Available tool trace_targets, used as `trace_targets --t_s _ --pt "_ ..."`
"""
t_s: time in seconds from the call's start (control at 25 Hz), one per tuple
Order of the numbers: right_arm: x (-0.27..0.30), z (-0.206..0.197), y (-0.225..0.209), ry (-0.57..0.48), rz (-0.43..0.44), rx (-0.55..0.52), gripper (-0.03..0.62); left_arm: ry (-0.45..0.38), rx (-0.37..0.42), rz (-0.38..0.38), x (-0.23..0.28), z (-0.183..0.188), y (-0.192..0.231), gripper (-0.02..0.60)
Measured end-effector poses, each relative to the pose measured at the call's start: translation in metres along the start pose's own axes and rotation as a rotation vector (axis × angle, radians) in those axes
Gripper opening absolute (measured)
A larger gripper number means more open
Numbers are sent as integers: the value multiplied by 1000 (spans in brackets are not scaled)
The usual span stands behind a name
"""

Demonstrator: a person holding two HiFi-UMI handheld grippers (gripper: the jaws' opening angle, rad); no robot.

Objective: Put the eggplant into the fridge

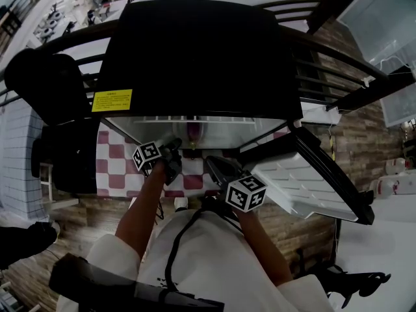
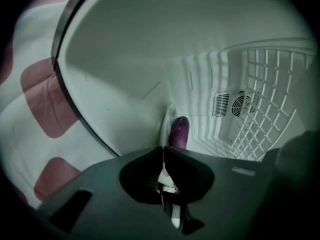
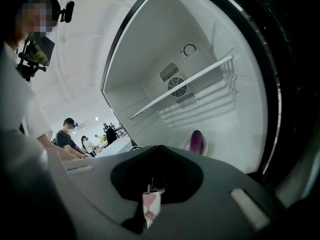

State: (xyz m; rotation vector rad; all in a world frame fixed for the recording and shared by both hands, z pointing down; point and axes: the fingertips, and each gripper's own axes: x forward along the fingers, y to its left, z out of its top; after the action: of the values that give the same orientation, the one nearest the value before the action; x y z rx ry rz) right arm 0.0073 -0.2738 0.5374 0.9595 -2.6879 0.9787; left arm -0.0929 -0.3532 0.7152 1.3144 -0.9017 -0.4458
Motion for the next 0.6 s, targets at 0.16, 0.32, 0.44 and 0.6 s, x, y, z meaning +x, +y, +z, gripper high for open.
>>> trace_targets --t_s 0.16,0.32,0.44,0.6 --pt "-4 -3 -6 1 -7 6 6 0 8 2 8 5 -4 8" --pt "-8 -2 -11 -4 -17 9 6 8 38 4 11 7 -6 42" --pt "-8 -1 -13 -7 -16 11 6 18 41 -21 12 6 -11 89" --pt "-5 0 -10 -10 -5 11 6 33 31 -47 10 2 -17 160"
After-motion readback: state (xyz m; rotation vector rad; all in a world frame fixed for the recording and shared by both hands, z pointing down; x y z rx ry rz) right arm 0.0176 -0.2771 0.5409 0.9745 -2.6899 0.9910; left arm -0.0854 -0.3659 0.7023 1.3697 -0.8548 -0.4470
